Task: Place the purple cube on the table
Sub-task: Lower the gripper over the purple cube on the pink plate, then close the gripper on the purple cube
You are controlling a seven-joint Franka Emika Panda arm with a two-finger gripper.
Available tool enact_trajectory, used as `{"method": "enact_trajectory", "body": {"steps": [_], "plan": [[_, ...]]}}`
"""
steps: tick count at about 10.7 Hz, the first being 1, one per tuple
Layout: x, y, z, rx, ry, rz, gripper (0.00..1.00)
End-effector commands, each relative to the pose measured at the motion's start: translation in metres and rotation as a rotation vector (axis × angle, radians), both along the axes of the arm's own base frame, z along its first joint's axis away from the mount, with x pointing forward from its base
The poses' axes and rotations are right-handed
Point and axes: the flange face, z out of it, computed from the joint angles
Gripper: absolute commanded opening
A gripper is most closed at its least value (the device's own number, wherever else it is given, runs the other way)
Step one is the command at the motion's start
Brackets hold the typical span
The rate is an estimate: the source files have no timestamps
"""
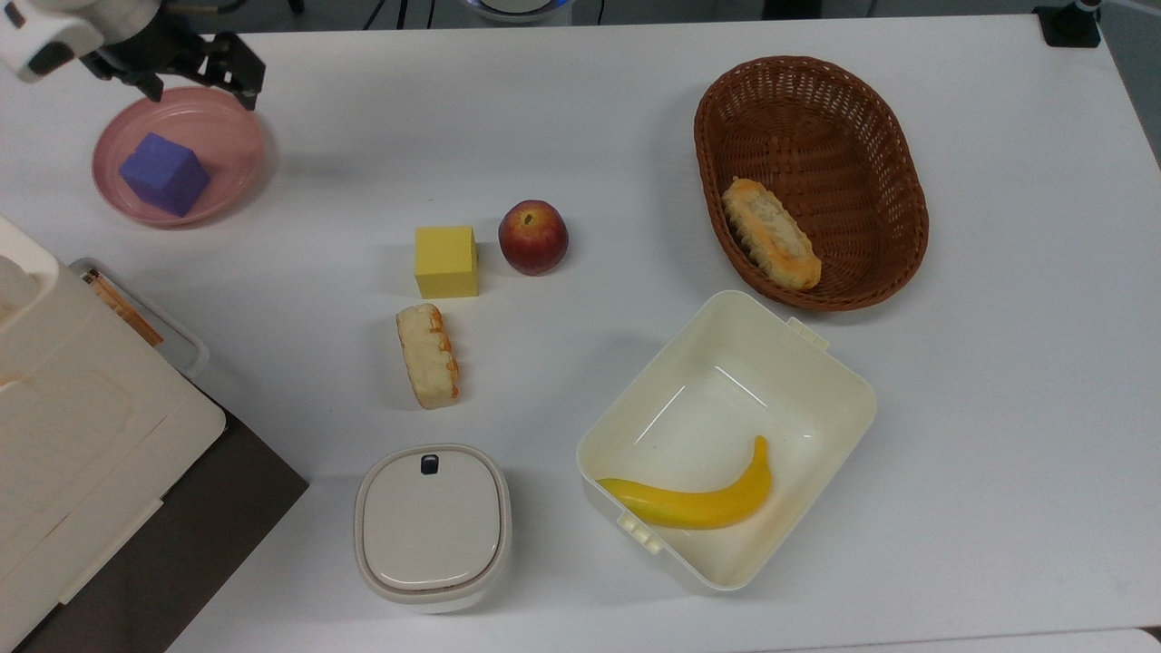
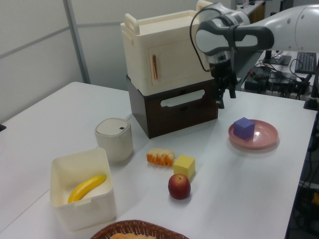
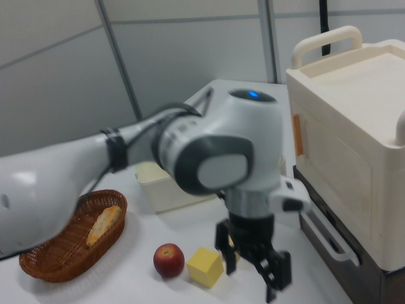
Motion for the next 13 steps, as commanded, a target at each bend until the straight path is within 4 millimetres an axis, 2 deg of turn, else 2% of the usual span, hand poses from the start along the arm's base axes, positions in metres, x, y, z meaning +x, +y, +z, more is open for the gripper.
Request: {"method": "enact_trajectory", "body": {"steps": [1,4,6,9,13], "plan": [[-0.003,-0.04,-0.044,-0.01,0.018,-0.062,1.0],[-0.001,-0.08,-0.092,-0.033,-0.011,-0.107,1.0],[-0.004,-0.101,-0.105,-0.046,-0.038,-0.129,1.0],[-0.015,-0.112,-0.124,-0.103,0.032,-0.1,1.0],[-0.022,-0.108,-0.144,-0.092,0.077,-0.092,1.0]]}}
